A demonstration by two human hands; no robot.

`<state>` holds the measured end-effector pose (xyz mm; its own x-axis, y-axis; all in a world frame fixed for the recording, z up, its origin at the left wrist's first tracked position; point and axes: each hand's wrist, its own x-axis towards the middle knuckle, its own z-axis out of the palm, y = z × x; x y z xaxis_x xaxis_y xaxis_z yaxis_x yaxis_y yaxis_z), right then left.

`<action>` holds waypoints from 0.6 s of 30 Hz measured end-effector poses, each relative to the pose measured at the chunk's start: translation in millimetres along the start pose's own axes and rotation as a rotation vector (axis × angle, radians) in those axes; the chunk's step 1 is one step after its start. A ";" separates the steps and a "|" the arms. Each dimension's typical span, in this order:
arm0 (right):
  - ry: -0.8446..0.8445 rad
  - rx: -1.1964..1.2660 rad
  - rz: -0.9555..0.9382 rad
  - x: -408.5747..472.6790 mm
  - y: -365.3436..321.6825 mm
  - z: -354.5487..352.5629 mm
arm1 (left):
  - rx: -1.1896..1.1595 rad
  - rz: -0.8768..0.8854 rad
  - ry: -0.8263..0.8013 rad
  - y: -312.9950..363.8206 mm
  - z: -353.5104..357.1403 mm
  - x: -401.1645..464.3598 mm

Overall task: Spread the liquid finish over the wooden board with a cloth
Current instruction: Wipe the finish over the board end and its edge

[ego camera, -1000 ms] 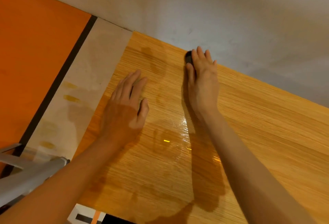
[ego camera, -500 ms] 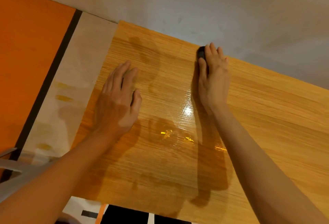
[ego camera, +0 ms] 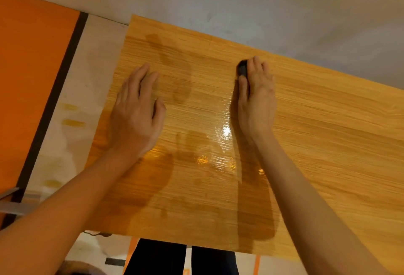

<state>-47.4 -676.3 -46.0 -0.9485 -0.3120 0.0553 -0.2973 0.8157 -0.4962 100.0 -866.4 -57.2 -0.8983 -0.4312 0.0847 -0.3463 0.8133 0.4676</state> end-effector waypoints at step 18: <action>0.144 0.095 0.332 -106.2 26.8 -35.4 | -0.067 0.073 -0.082 -9.2 -14.9 -71.8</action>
<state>41.4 -604.0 -34.5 -0.9992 0.0393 -0.0047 0.0346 0.8097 -0.5858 171.7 -848.8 -54.5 -0.9406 -0.3359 0.0497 -0.2626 0.8123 0.5208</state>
